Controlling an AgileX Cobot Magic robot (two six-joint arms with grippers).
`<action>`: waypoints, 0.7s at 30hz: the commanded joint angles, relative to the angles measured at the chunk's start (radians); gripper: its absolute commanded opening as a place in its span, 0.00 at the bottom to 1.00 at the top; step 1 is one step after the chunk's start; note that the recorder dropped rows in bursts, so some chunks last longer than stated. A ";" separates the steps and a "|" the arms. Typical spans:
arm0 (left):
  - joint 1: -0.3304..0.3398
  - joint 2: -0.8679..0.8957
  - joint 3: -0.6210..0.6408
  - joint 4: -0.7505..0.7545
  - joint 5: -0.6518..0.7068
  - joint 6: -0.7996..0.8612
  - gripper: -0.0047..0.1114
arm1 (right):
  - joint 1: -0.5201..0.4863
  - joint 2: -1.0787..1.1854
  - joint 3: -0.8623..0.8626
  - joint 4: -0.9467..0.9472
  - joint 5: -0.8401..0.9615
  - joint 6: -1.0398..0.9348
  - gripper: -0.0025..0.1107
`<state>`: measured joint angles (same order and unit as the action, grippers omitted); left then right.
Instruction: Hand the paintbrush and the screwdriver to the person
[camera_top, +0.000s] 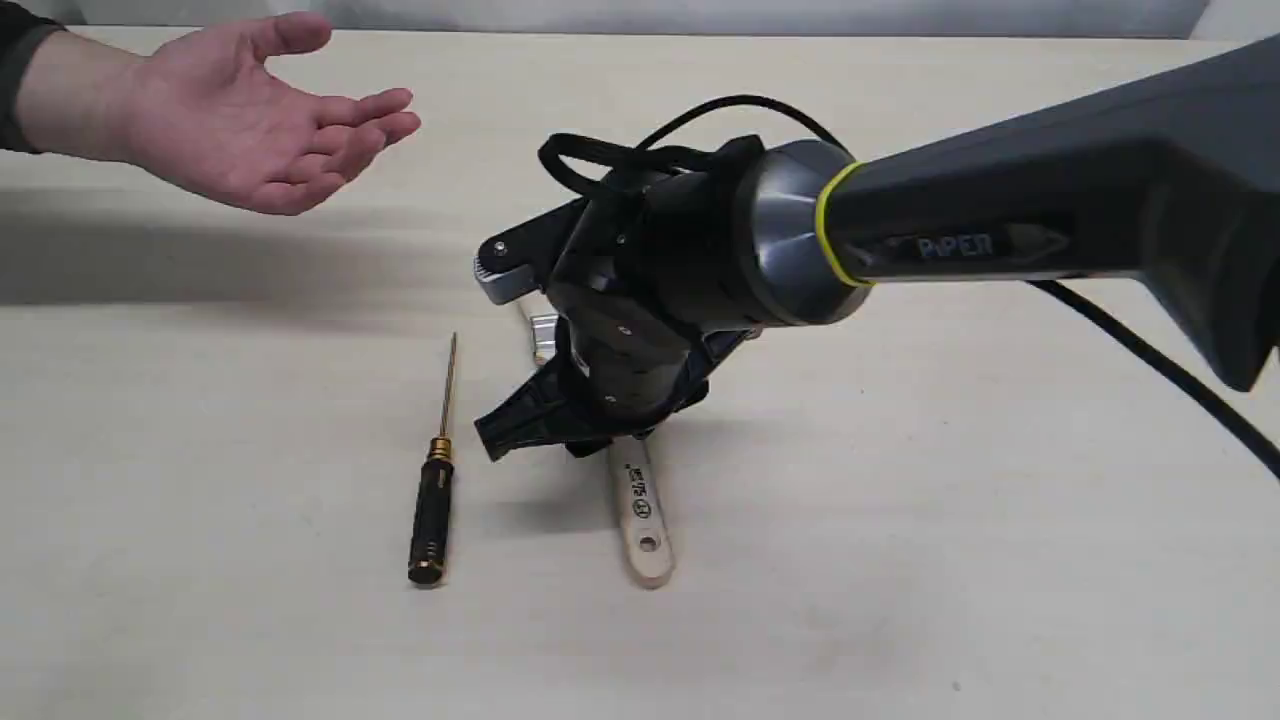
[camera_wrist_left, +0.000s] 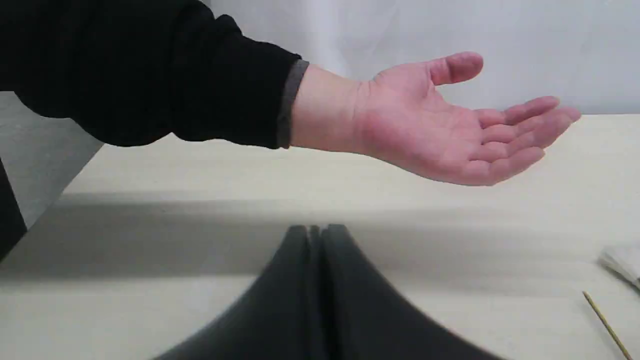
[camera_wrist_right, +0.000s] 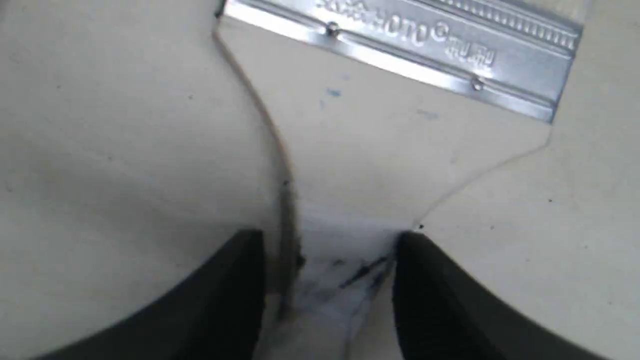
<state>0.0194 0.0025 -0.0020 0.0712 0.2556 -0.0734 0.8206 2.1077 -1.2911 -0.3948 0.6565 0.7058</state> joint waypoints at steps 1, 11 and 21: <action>-0.008 -0.002 0.002 -0.002 -0.006 -0.002 0.04 | -0.007 0.041 0.013 0.046 0.037 -0.012 0.35; -0.008 -0.002 0.002 -0.002 -0.006 -0.002 0.04 | -0.007 0.041 0.013 0.087 0.134 -0.066 0.35; -0.008 -0.002 0.002 -0.004 -0.004 -0.002 0.04 | -0.007 0.041 0.013 0.147 0.136 -0.066 0.50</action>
<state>0.0194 0.0025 -0.0020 0.0712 0.2556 -0.0734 0.8150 2.1085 -1.3017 -0.2991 0.7409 0.6594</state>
